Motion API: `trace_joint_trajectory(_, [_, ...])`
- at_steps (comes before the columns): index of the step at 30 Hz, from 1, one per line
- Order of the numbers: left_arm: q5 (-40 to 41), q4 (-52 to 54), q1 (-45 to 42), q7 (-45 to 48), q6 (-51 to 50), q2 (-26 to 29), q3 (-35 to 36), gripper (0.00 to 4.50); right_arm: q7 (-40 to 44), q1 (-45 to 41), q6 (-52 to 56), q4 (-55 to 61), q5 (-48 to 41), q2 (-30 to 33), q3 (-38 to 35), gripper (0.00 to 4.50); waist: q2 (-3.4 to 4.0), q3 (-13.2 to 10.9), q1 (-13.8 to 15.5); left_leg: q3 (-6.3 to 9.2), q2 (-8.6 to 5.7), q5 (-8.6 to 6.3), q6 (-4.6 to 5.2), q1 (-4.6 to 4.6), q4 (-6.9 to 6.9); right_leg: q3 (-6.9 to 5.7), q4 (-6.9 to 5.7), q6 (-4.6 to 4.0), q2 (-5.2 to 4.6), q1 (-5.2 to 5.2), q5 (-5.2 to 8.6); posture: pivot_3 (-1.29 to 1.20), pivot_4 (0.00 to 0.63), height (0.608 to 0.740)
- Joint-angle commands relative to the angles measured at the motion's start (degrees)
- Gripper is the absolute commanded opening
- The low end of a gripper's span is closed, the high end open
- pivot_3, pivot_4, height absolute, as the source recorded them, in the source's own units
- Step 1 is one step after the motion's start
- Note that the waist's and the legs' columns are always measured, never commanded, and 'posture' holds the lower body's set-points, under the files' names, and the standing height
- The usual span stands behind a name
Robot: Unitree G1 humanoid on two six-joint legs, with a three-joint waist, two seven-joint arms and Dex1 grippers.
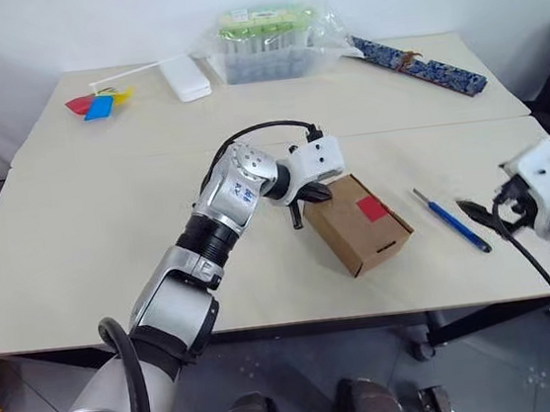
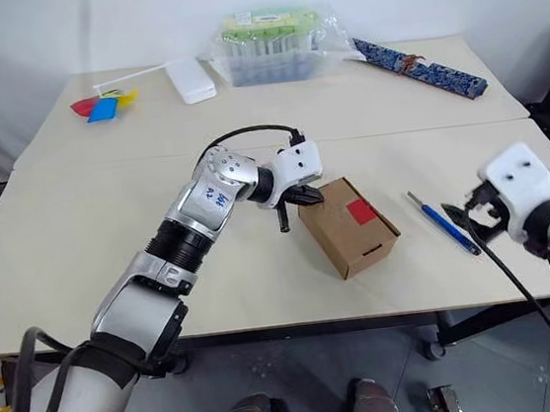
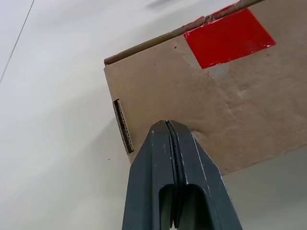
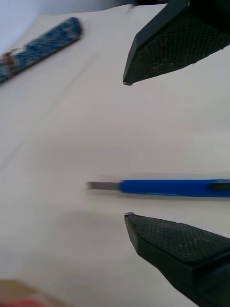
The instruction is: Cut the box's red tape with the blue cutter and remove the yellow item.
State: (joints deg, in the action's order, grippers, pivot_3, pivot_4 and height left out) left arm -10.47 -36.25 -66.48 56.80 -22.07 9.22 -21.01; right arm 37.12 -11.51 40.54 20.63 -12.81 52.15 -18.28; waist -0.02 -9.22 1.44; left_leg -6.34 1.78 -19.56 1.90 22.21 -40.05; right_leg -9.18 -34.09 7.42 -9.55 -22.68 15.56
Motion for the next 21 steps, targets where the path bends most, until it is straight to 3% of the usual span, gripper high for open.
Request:
trace_joint_trajectory(1, [2.67, -0.27, 1.2, 1.8, -1.8, 0.17, 1.59, 0.0, 1.74, -4.69, 0.83, -4.2, 0.95, 1.66, 5.54, 3.9, 0.02, -0.05, 0.04, -0.01, -0.03, 0.0, 0.0, 0.03, 0.0, -0.02, 0.02, 0.0, 0.0, 0.0, 0.0, 0.0, 0.15, 0.74])
trace_joint_trajectory(7, [7.08, 2.07, -0.62, 2.88, -7.13, 4.02, 6.62, 0.0, 5.15, -12.39, -3.46, -13.28, 3.33, 1.62, 13.82, 1.89, 0.11, -0.54, -0.27, -0.3, -0.19, 0.0, 0.01, 0.16, 0.01, 0.02, 0.02, 0.06, 0.04, -0.17, -0.03, 0.0, 0.15, 0.74])
trace_joint_trajectory(12, [9.0, 8.31, 2.31, 7.06, -15.74, 15.17, 8.82, 0.0, 10.21, -19.13, -7.66, -21.91, 6.18, 0.64, 21.71, 0.19, 0.11, -0.71, -1.6, -0.56, -0.13, 0.06, -0.09, 0.17, 0.11, 0.05, -0.01, 0.07, 0.13, -0.3, -0.03, 0.0, 0.15, 0.74])
trace_joint_trajectory(16, [12.3, 20.99, 10.12, 8.75, -25.49, 19.03, 8.0, 0.0, 14.17, -20.55, -8.61, -22.24, 6.51, 0.7, 24.74, 0.09, 0.12, -0.71, -1.5, -0.57, -0.12, 0.08, -0.16, 0.17, 0.32, 0.08, -0.2, 0.09, 0.13, -0.55, -0.04, 0.0, 0.15, 0.74])
trace_joint_trajectory(21, [16.29, 35.02, 19.03, 4.68, -36.12, 17.13, 7.29, 0.0, 17.57, -22.25, -8.22, -19.99, 5.53, -1.29, 26.69, 0.09, 0.08, -0.74, -0.39, -0.5, -0.14, 0.08, -0.17, 0.63, 0.03, 0.05, -0.44, 0.15, 0.13, -0.85, -0.07, 0.0, 0.15, 0.74])
